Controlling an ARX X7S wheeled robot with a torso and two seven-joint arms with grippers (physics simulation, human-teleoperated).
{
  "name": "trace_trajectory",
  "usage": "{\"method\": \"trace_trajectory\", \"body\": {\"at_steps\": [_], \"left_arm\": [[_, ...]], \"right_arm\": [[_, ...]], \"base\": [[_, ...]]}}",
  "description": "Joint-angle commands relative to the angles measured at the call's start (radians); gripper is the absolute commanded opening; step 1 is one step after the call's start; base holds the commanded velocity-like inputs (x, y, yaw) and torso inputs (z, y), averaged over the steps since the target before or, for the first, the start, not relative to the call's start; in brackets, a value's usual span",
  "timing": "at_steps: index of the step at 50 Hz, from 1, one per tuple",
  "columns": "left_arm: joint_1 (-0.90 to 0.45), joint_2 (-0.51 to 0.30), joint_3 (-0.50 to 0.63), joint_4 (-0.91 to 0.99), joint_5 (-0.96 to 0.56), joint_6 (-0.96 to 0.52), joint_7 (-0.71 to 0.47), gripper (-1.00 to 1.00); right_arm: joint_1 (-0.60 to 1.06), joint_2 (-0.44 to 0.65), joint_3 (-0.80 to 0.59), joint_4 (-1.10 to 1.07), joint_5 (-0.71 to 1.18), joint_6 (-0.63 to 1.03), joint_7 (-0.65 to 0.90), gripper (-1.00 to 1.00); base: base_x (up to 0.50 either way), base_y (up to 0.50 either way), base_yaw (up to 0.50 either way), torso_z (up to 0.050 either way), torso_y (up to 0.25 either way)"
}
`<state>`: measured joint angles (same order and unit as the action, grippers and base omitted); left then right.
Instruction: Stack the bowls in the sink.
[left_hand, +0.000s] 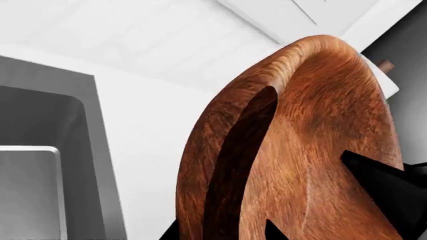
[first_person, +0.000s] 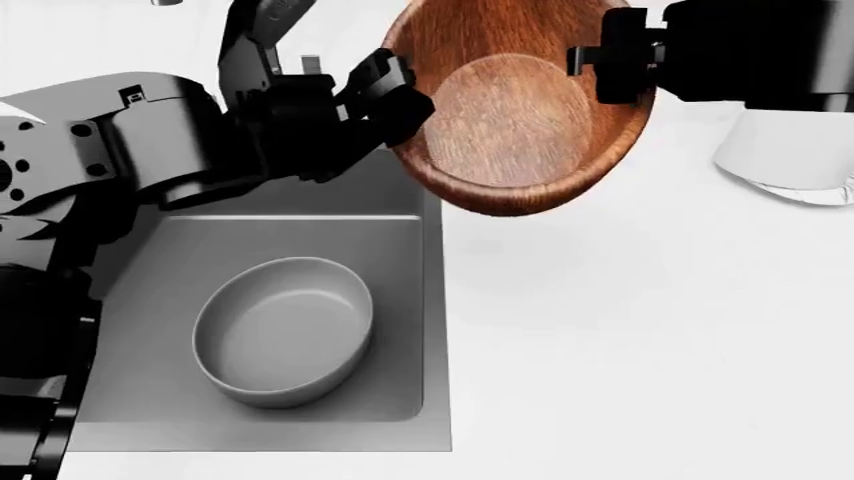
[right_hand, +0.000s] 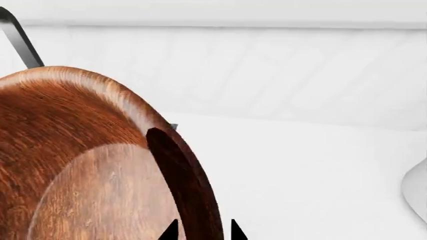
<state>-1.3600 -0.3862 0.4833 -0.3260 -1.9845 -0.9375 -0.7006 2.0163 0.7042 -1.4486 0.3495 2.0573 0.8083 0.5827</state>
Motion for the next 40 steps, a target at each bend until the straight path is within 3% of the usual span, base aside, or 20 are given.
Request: {"method": "trace_trajectory", "body": {"at_steps": [1, 40], "left_arm": [[0.002, -0.001, 0.001, 0.005, -0.037, 0.025, 0.0, -1.0], [0.013, -0.03, 0.094, -0.002, 0.149, 0.065, -0.069, -1.0]], "right_arm": [[0.008, 0.008, 0.024, -0.009, 0.032, 0.005, -0.02, 1.0], [0.023, 0.064, 0.081, -0.169, 0.123, 0.045, -0.002, 1.0]], "base": [[0.0, 0.0, 0.0, 0.0, 0.0], [0.0, 0.0, 0.0, 0.0, 0.0]]}}
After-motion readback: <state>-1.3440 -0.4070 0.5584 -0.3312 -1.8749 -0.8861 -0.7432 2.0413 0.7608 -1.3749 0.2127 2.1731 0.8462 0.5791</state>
